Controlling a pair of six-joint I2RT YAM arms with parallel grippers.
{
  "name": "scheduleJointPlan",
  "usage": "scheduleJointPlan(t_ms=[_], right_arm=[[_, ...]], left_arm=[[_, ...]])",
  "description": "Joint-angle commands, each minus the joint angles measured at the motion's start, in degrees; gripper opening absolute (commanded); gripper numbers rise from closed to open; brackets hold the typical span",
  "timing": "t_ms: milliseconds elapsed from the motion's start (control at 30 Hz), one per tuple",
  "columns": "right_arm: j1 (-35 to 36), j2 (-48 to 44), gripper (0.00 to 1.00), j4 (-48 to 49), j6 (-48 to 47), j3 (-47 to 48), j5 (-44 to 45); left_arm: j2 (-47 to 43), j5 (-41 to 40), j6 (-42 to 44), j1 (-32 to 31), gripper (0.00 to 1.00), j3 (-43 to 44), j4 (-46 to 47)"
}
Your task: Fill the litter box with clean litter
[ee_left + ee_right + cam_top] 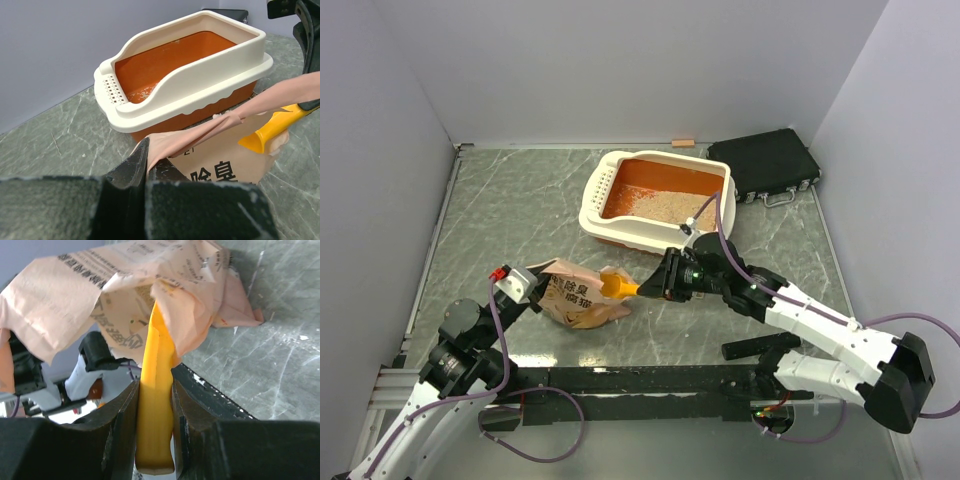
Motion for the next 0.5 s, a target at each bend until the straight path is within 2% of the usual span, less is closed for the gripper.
scheduleJointPlan(t_ms=[0,167,200,333,400,467], right_arm=[[-1.0,-1.6,0.17,-2.1,2.1,-2.6,12.7],[-1.0,-1.3,0.13,-2.8,2.3,-2.9,14.3],[-1.0,-1.2,0.0,-2.9,2.0,-2.8,14.3],[-1.1,-0.7,0.0,-3.7,0.2,-1.2,13.6],[-1.1,-0.5,0.0,-4.0,-3.1,0.3,9.6],[-1.0,1.6,0.0,-9.1,-5.9,5.6,7.2]], left_arm=[[-1.3,1.1,-1.6,0.0,0.01,2.5,10.5],[-1.3,1.0,-1.6,0.0,0.01,2.5,10.5],[-1.3,1.1,-1.7,0.1,0.01,2.5,10.5],[-1.4,1.3,-1.6,0.0,0.01,2.5,10.6],[-1.5,1.6,-1.7,0.1,0.01,2.5,10.6],[-1.5,1.7,-1.5,0.0,0.01,2.5,10.8]])
